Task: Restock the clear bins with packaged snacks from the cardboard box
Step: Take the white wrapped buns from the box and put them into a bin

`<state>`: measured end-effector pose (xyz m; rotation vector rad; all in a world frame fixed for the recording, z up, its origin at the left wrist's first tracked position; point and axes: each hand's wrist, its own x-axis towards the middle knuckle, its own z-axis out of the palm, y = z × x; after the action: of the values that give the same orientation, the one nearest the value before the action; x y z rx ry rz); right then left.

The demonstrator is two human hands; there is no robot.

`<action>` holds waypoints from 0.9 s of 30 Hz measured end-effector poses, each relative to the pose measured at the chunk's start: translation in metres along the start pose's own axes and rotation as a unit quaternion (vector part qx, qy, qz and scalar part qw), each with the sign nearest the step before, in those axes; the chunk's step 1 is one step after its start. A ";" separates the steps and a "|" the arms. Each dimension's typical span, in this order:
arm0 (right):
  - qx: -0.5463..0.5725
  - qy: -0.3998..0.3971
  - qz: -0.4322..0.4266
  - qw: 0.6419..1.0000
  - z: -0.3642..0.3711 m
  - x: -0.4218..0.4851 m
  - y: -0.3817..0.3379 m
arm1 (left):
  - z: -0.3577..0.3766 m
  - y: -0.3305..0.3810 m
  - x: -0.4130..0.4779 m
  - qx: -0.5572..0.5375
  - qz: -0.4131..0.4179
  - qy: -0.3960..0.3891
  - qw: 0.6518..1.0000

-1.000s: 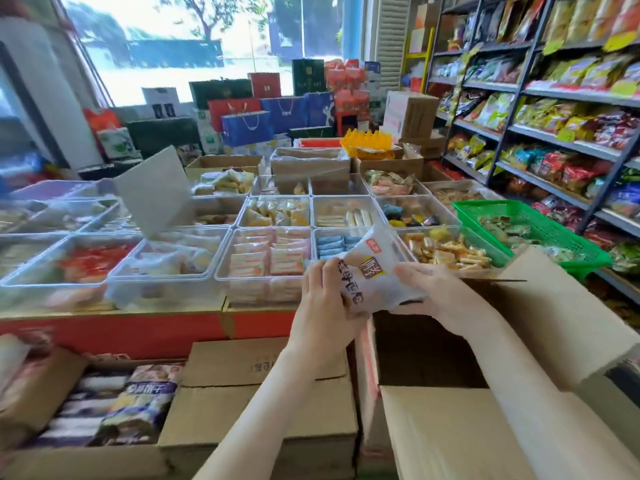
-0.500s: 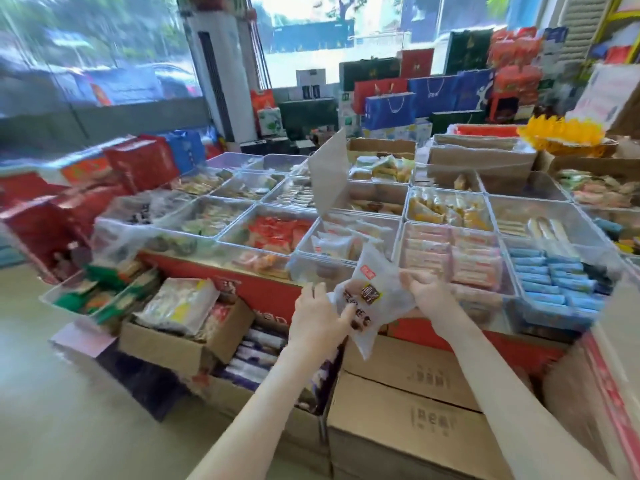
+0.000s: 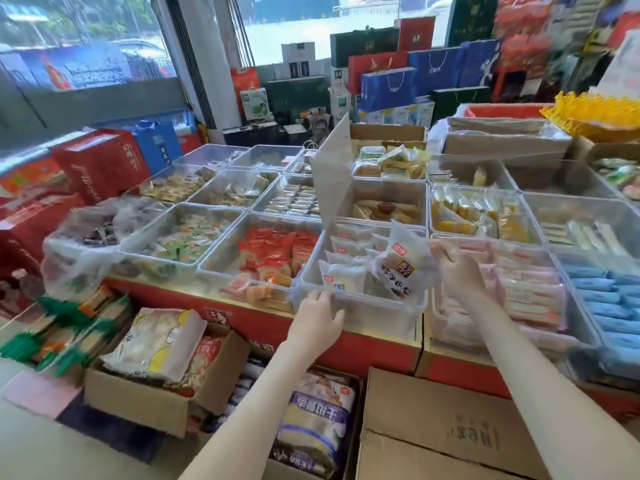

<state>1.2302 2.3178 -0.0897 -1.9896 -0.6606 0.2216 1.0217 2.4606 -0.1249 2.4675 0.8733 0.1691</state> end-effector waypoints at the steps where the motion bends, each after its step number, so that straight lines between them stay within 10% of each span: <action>1: -0.024 -0.008 0.002 1.000 0.003 0.016 0.003 | -0.003 -0.004 0.016 0.001 0.006 -0.006 1.000; 10: -0.233 -0.189 0.040 0.953 0.062 0.095 0.045 | 0.007 -0.039 0.133 0.013 0.074 -0.025 0.997; 27: -0.417 -0.180 -0.001 0.891 0.104 0.147 0.086 | 0.088 -0.004 0.283 0.187 0.214 -0.081 0.955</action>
<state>1.3401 2.4447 -0.1981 -2.8035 -1.1299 0.3518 1.2657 2.6005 -0.2176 2.9494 0.3074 -0.0590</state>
